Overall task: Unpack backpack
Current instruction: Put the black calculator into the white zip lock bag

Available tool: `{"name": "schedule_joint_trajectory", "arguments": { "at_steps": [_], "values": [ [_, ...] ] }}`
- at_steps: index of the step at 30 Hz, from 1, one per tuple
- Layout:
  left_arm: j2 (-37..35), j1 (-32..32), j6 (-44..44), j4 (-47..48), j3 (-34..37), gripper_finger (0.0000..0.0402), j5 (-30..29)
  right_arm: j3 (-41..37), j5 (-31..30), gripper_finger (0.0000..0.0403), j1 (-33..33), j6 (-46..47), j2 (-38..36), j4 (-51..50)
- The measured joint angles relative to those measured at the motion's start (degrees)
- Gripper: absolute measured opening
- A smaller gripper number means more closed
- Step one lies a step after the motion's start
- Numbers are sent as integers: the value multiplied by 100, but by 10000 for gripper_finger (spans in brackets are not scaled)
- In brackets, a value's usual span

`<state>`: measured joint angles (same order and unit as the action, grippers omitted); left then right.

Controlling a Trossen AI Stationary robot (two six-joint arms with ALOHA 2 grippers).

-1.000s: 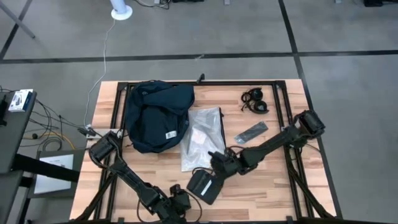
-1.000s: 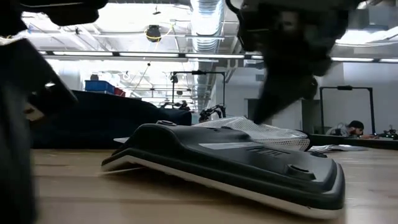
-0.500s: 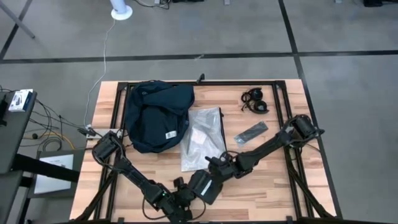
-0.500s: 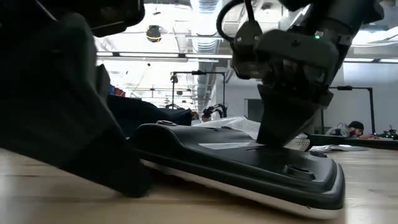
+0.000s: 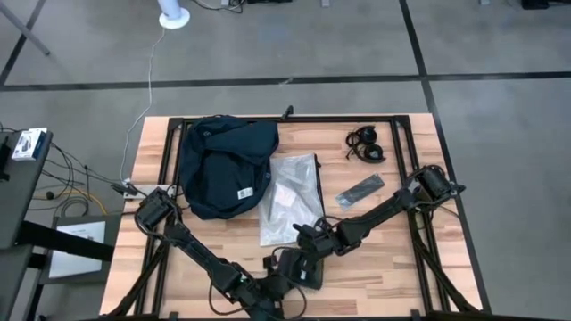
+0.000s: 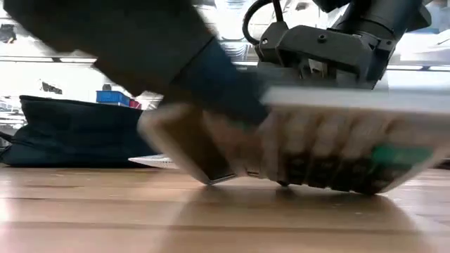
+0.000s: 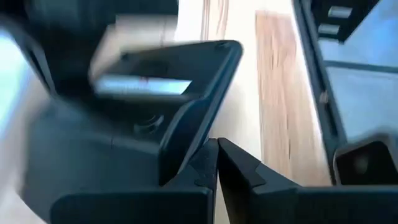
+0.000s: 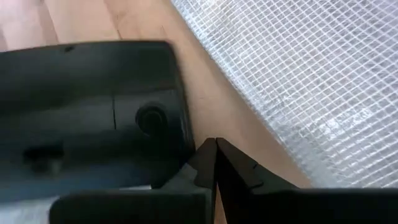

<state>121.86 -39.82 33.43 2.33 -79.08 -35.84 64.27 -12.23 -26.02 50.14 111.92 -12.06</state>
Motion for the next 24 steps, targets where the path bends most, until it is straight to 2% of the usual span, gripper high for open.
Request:
{"name": "schedule_joint_trajectory", "arguments": {
  "at_steps": [7,15,24],
  "values": [
    [-15,161,-480,878,-540,0,-264,2,432,0,-30,132,-21,28],
    [0,322,-524,1303,-718,0,-457,407,2007,0,-94,-109,-36,-206],
    [-4,430,-301,1436,-711,0,-416,1428,2028,0,-109,-569,-74,-2669]
  ]
}}
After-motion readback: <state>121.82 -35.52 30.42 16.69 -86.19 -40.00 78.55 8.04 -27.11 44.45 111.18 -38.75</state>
